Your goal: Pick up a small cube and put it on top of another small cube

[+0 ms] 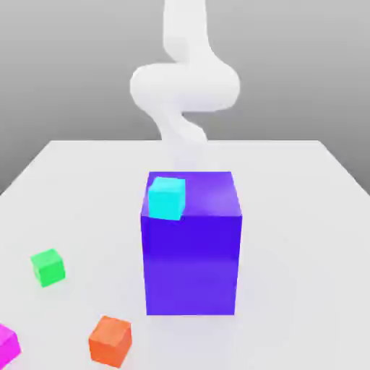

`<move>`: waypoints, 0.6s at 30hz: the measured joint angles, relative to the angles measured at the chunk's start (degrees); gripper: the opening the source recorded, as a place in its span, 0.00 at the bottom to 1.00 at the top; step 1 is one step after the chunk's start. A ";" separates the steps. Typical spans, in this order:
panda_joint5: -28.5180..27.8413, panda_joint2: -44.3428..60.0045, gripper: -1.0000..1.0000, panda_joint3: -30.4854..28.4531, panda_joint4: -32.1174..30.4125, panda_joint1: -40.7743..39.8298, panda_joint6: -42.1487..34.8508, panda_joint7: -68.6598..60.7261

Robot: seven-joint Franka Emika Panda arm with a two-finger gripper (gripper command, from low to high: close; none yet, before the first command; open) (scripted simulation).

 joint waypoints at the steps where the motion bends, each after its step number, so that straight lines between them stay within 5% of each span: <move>1: 0.43 2.25 0.50 -0.92 0.22 -0.04 0.50 -0.39; 18: 10.47 37.74 0.50 -13.45 3.70 -4.01 8.32 -8.86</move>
